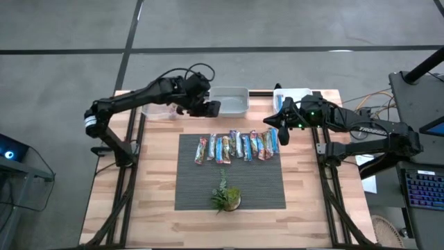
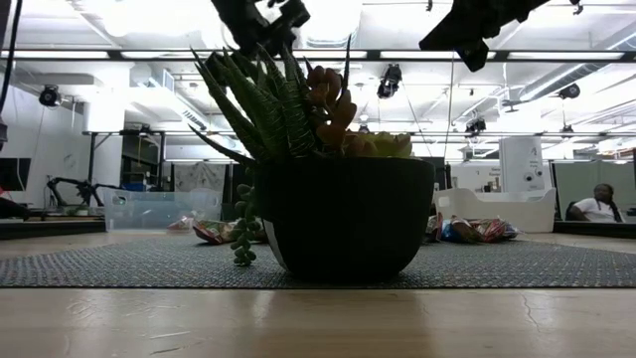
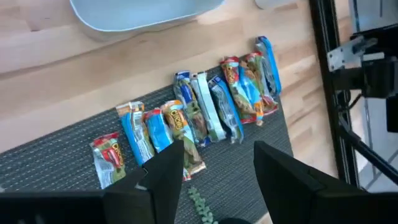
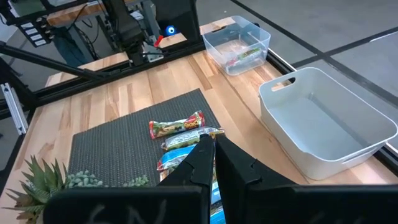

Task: Pick and place Granola Bars by type
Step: Put the red granola bar into the transparent bin

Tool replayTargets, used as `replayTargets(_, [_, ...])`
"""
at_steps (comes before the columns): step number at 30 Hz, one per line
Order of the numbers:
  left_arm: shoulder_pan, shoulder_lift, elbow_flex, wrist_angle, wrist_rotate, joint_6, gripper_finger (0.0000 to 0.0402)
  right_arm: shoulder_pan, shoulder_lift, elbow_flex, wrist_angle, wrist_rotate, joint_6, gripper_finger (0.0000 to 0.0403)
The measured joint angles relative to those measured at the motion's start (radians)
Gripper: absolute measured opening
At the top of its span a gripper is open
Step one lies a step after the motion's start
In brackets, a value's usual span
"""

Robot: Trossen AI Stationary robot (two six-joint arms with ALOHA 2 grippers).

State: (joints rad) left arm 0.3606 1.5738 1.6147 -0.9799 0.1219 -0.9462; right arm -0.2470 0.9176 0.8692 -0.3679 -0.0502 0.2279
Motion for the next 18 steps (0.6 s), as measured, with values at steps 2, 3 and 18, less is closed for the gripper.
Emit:
replayTargets(2, [0.002,0.01,0.0,-0.042,0.0,-0.007,0.0176,0.0,0.0,0.0,0.0,0.0,0.0,0.0008])
replayTargets(3, [0.002,0.019,0.0,-0.04,0.001,-0.007,0.0176,0.0,0.0,0.0,0.0,0.0,-0.002,0.0008])
replayTargets(18, [-0.059,0.204,-0.001,-0.155,-0.018,-0.045,0.0171,0.0,0.0,-0.006,0.0,0.0,-0.003,0.0008])
